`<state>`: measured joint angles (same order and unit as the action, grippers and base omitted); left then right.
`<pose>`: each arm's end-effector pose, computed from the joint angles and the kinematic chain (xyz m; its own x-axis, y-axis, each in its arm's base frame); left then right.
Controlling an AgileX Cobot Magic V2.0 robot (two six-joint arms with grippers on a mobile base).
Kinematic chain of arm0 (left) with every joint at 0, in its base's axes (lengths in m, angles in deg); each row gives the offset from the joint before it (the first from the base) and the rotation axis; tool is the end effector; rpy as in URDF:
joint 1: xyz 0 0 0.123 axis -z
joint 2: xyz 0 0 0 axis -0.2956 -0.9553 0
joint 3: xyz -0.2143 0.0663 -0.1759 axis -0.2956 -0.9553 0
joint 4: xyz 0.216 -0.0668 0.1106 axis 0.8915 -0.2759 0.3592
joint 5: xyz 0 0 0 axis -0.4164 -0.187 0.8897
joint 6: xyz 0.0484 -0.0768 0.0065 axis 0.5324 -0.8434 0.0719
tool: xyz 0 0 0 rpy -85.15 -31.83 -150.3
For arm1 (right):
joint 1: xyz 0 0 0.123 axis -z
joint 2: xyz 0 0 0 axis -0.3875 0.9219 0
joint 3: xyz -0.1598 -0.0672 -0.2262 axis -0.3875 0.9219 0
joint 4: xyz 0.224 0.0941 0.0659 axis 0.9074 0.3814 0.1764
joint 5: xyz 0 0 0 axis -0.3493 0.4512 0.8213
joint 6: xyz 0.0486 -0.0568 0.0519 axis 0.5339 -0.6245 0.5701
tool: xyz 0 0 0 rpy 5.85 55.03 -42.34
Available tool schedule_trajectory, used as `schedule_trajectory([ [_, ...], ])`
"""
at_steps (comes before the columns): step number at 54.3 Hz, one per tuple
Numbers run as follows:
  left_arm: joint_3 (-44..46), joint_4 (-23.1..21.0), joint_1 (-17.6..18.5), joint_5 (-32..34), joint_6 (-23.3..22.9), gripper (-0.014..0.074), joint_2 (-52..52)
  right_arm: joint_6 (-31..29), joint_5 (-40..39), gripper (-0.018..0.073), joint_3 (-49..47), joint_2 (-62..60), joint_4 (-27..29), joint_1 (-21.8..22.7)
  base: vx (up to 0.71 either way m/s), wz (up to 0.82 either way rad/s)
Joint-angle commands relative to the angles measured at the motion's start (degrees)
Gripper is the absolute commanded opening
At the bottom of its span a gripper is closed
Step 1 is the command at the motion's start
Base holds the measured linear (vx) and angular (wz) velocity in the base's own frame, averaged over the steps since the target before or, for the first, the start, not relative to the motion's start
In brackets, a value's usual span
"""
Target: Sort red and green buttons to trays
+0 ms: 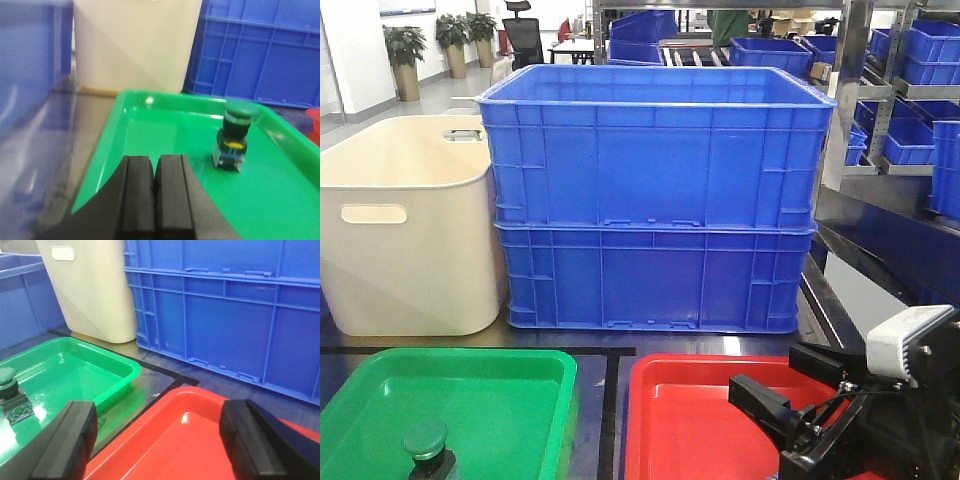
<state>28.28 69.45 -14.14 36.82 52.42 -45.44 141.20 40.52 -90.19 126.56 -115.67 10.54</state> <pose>0.0568 -0.0035 0.1949 -0.0460 -0.1601 -0.9860 0.0520 0.9854 -0.1624 0.2241 0.0876 0.2913 -0.1864 -0.0198 -0.9823 -0.5914 0.8006 0.0961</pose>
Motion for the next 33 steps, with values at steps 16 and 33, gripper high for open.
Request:
schedule_trajectory([
  [16,1.33,-0.39,-0.18,2.28,-1.23,0.0057,0.46,-0.11,-2.94,0.0547,-1.78,-1.25,1.52,0.31,0.0,0.0],
  [33,1.33,-0.39,-0.18,2.28,-1.23,0.0057,0.46,-0.11,-2.94,0.0547,-1.78,-1.25,1.52,0.31,0.0,0.0],
])
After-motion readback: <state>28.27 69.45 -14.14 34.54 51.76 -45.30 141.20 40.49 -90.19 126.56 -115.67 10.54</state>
